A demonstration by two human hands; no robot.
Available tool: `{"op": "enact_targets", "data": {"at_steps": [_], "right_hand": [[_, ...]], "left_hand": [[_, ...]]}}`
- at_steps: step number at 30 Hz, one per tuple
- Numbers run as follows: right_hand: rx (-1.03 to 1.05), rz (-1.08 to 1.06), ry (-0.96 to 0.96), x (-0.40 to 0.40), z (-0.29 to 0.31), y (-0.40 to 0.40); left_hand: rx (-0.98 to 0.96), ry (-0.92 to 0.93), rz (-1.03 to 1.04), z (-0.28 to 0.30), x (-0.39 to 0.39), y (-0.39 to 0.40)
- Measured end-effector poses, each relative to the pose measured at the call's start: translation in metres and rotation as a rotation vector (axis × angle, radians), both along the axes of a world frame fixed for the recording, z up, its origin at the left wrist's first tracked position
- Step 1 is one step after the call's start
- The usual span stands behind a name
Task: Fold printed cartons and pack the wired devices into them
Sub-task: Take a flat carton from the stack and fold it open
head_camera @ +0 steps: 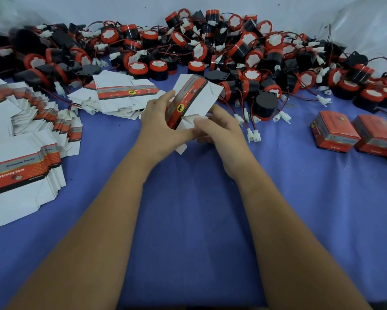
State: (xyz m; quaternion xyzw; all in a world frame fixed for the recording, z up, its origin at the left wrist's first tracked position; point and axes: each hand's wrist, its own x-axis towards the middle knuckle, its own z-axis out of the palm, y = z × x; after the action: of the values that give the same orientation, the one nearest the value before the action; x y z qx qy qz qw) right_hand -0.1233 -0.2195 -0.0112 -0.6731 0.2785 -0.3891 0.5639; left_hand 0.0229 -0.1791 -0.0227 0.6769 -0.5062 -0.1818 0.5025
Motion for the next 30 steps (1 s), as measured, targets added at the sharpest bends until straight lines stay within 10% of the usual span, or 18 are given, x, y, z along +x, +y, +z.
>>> {"op": "enact_targets", "data": {"at_steps": [30], "right_hand": [[-0.087,-0.297,-0.011,0.004,-0.008,-0.007]], "left_hand": [[-0.222,0.36,-0.107,0.006,-0.008,0.002]]}}
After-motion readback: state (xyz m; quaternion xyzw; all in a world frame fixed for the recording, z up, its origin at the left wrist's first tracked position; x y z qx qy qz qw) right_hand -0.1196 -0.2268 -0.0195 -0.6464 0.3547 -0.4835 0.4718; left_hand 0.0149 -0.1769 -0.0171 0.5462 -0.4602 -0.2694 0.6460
